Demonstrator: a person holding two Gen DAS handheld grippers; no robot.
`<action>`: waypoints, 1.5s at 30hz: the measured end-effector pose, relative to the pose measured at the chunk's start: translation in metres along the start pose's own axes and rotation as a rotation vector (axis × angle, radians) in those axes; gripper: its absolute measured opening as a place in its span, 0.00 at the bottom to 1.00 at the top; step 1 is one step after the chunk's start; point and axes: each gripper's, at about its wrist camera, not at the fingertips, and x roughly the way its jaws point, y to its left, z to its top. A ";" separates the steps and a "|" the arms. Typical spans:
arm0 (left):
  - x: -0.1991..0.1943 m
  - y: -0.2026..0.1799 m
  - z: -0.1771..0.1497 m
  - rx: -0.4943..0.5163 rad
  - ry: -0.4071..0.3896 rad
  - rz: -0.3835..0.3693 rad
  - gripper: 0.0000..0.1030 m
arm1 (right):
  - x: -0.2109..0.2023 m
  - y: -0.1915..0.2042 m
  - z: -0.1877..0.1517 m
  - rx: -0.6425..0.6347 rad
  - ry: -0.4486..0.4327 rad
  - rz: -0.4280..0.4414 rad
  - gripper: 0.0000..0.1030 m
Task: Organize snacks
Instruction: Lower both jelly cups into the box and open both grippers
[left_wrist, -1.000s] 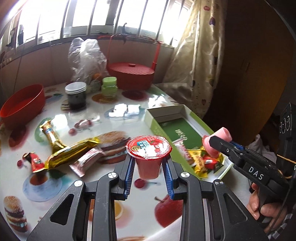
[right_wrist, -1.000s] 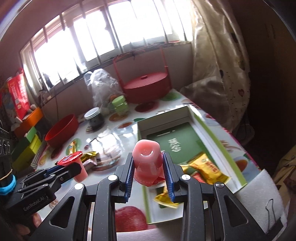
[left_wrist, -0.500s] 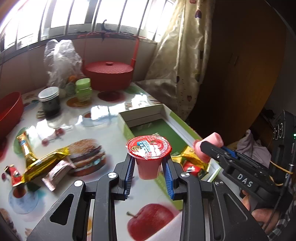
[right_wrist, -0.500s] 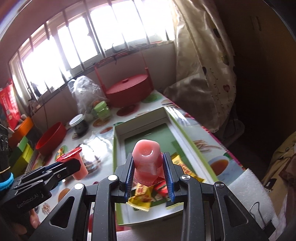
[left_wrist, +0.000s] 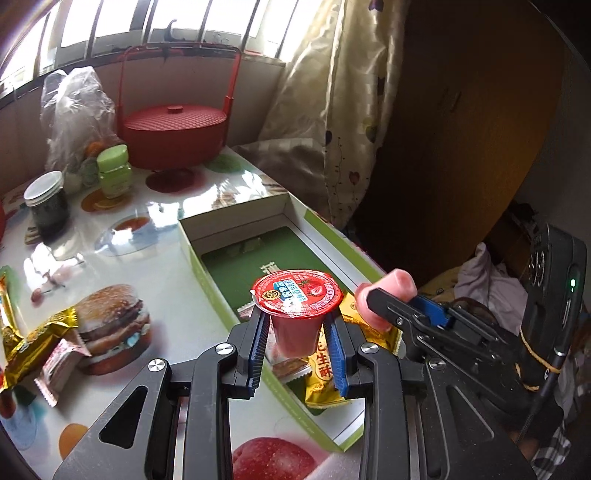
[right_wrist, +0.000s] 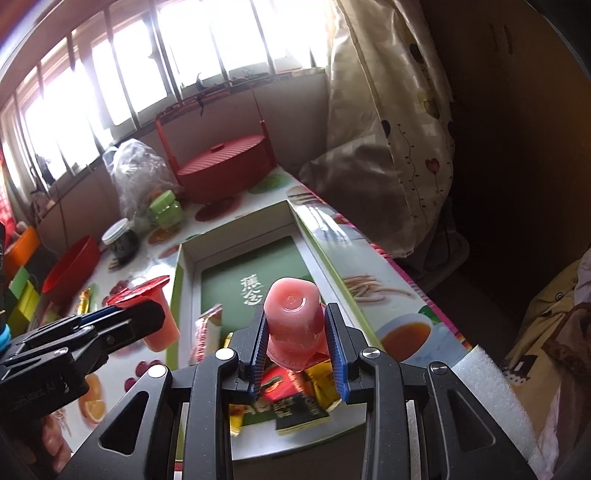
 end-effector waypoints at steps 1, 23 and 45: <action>0.001 -0.001 -0.001 0.000 0.004 -0.003 0.30 | 0.002 -0.001 0.000 -0.003 0.003 0.000 0.28; 0.030 -0.012 -0.009 0.027 0.085 -0.004 0.30 | 0.028 -0.006 0.004 -0.046 0.046 -0.017 0.27; 0.019 -0.009 -0.010 0.006 0.075 0.031 0.31 | 0.015 -0.007 0.001 -0.023 0.036 -0.015 0.36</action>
